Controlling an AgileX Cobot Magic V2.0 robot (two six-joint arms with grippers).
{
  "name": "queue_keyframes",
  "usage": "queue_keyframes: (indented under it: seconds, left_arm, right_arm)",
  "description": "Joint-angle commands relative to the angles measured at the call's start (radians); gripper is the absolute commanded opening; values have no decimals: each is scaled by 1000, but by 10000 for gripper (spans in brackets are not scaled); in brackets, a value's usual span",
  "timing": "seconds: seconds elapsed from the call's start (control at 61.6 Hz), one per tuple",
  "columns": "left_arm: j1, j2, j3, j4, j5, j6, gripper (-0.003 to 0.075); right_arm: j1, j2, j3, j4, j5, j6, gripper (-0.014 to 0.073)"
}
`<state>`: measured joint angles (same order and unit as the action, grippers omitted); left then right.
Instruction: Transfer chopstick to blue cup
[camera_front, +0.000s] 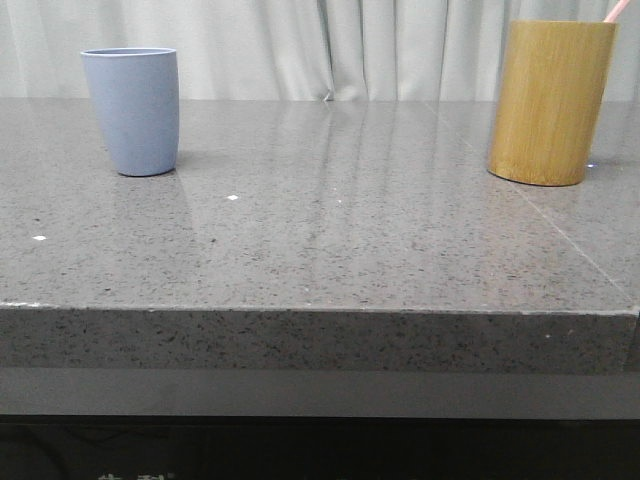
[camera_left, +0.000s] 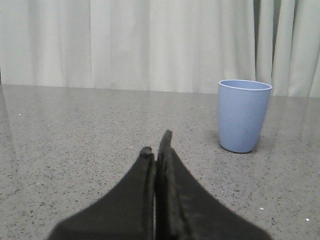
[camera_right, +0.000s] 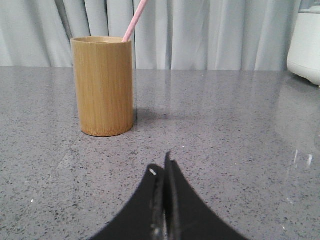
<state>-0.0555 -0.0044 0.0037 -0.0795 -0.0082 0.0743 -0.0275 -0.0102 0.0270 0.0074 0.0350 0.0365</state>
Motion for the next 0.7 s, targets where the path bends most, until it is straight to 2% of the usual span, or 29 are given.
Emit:
queue_keyframes:
  seconds: [0.0,0.682]
  left_arm:
    - [2,-22,12,-2,-82,-7,-19]
    - [2,-22,12,-2,-82,-7,-19]
  right_arm:
    - [-6,-22,-4,3,-91,1,-68]
    - [-6,-22,-5,3,-105,1,-68]
